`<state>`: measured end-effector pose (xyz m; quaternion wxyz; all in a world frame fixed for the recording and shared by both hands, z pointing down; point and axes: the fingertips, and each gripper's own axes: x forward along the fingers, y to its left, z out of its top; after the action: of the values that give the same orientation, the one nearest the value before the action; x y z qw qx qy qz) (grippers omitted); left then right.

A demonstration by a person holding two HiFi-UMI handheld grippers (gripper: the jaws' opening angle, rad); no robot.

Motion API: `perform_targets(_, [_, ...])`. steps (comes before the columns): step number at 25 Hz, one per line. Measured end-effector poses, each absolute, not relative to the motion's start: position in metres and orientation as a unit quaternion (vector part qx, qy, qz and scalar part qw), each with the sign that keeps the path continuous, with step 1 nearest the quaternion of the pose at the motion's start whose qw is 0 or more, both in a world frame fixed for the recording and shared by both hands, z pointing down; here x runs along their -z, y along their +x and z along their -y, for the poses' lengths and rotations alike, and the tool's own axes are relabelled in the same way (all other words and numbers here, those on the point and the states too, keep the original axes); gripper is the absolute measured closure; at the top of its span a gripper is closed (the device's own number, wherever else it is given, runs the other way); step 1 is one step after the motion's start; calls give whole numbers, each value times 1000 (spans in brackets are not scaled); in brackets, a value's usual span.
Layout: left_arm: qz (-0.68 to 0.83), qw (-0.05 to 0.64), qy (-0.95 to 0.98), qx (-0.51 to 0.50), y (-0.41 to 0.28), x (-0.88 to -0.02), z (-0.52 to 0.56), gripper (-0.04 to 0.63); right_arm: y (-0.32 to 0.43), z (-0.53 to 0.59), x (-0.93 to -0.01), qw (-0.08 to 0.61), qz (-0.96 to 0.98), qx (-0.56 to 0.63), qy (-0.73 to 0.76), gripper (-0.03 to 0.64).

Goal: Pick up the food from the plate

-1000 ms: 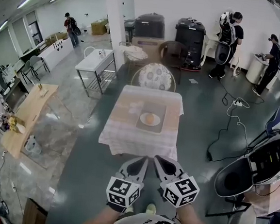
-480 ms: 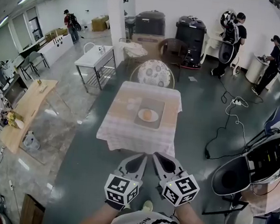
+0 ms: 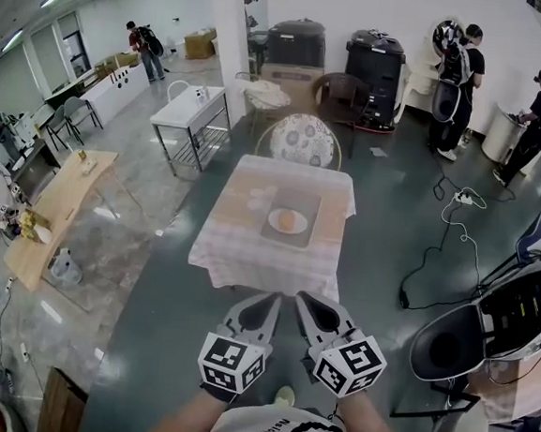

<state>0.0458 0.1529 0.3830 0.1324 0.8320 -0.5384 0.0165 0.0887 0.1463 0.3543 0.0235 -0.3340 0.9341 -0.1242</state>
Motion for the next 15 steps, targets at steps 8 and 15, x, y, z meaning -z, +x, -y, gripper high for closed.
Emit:
perform_targets(8, [542,136,829,-24,43,-388,-135,589,86,-125,-359,22,-933,132,-334,601])
perform_targets(15, [538,147,830,-24,24,-402,-89,589,72,-82,-371,9,-929,138,-344,601])
